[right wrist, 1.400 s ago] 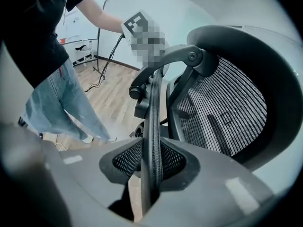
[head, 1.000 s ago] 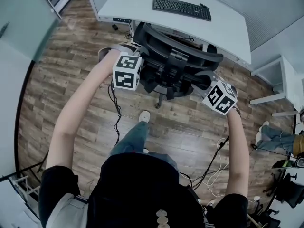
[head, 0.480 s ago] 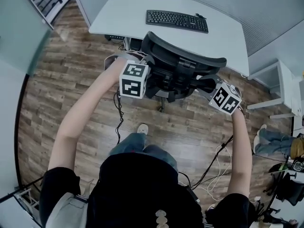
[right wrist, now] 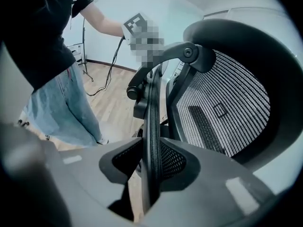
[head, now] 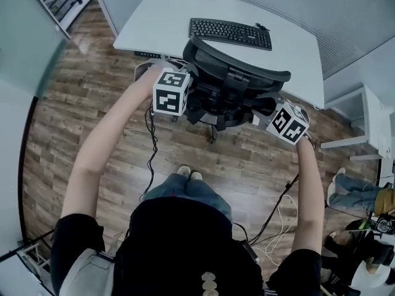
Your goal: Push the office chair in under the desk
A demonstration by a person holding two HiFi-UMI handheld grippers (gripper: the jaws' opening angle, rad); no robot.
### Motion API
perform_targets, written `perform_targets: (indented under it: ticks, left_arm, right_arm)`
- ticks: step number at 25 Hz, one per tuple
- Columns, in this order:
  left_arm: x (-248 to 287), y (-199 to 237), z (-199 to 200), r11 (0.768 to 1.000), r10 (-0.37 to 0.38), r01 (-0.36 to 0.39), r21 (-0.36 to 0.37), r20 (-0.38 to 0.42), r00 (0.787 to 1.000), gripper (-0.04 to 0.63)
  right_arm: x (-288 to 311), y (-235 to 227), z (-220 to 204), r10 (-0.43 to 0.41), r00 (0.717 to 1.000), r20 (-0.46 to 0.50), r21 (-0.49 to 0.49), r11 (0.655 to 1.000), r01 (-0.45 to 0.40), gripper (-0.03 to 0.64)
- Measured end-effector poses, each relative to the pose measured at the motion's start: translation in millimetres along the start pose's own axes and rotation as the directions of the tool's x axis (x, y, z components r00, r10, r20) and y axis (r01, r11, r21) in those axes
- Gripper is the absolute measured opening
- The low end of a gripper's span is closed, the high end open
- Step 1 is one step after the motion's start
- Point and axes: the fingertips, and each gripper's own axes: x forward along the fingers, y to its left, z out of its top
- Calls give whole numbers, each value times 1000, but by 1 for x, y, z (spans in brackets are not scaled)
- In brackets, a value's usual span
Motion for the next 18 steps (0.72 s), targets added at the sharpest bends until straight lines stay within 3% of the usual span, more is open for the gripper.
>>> perform_targets:
  ticks: [12,18]
  left_arm:
    - [4,6,-3,1000,11,-11,-5,-5,1000,129]
    - [-1,2,-2,994,112,-112,9,7,994,146]
  right_arm:
    - [3,-9,-1,-6,1000,6,-13,1000,6,123]
    - [-1,-4,3,-87,995,49,-25,996,88,133]
